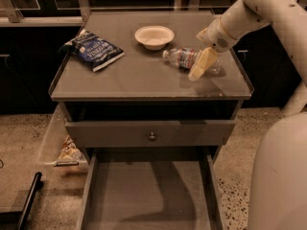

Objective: Place water bottle into middle drawer

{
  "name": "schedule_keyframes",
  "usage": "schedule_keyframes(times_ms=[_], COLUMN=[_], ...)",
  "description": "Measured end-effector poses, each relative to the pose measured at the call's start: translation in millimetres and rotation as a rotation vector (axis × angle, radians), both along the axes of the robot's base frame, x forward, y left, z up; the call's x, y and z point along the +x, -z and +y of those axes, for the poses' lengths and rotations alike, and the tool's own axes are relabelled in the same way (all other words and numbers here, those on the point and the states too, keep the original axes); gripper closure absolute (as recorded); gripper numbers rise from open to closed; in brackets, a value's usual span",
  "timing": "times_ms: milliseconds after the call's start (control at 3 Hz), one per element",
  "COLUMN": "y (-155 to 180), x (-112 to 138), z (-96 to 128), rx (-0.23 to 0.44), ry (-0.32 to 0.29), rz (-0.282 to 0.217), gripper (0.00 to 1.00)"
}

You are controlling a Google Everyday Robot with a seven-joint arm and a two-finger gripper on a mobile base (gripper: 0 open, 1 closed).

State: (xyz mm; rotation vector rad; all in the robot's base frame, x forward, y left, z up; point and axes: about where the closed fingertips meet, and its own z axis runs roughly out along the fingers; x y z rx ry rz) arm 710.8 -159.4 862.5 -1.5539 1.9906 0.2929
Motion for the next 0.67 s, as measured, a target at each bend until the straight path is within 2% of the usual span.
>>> schedule_keyframes(times_ms=[333,667], y=[8.0,8.0], x=[3.6,3.6], z=[0.8,0.8], rx=[0.012,0.012], ry=[0.008,0.008], rz=[0.024,0.025], gripper=[0.00,0.10])
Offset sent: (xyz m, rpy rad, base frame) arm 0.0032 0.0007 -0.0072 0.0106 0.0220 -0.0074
